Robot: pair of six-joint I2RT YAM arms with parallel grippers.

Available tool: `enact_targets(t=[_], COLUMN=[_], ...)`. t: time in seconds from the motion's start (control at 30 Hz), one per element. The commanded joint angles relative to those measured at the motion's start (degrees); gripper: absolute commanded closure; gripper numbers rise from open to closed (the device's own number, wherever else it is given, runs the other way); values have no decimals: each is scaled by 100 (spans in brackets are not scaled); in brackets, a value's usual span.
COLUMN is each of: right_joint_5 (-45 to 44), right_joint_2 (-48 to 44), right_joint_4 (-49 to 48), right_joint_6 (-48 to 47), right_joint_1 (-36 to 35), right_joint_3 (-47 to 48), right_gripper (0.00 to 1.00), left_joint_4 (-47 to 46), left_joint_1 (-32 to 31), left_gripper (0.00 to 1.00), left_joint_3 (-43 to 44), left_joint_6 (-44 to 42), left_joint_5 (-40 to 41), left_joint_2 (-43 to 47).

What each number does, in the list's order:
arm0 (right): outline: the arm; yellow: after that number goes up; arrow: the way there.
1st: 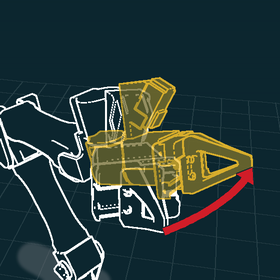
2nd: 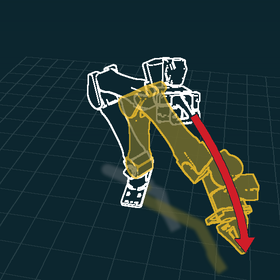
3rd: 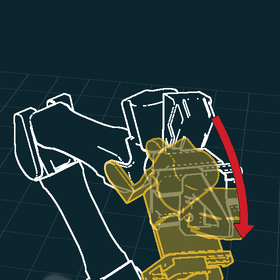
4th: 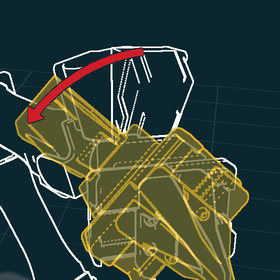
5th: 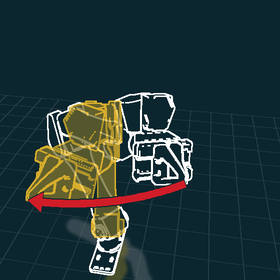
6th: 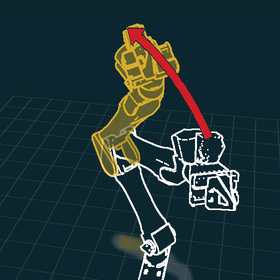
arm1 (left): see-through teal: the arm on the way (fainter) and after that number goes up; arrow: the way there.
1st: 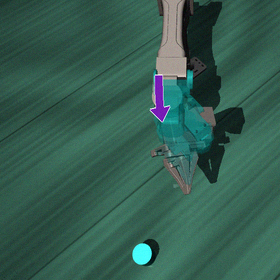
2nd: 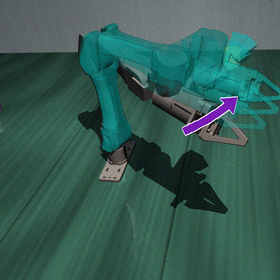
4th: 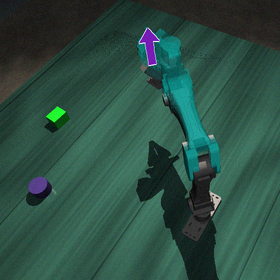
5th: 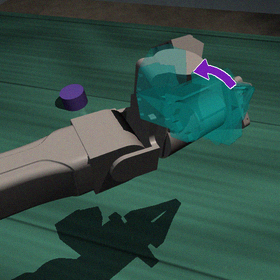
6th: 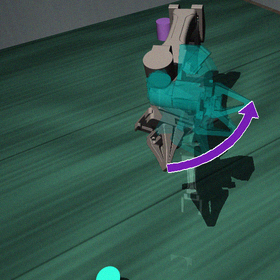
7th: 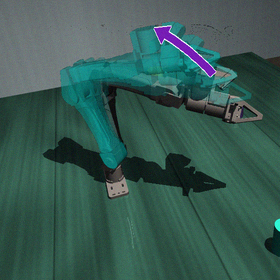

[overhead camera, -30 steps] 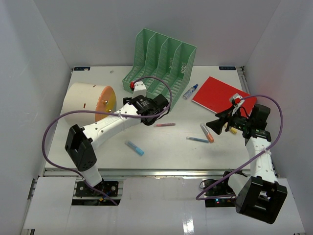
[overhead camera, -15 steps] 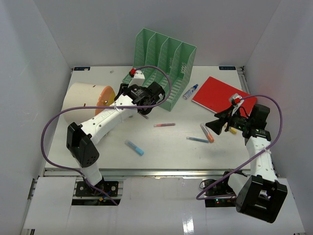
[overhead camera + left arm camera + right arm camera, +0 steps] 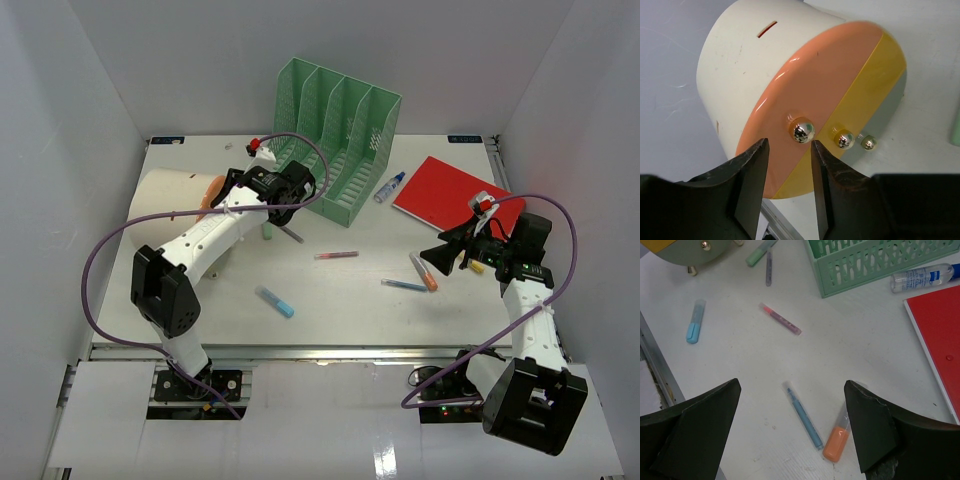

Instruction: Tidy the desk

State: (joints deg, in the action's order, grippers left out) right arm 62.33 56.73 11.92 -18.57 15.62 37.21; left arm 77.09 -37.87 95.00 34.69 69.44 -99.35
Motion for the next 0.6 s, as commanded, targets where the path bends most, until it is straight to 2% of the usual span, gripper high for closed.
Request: enact_targets(t=[0.0,0.57], right_joint_5=[147,148], right_joint_2=[-48,-22], right_joint_4=[-138,-136], right_joint_6=[20,38], right_joint_1=[-32,-32], right_joint_3=[-12,-5], right_gripper=[10,10], left_joint_4=[301,-5], left_joint_1=[85,189], left_gripper=[50,50], left_joint_3=[-70,-358], left_joint_6=[-145,-356], left_joint_5=[1,-151], left_joint_2=[84,-127])
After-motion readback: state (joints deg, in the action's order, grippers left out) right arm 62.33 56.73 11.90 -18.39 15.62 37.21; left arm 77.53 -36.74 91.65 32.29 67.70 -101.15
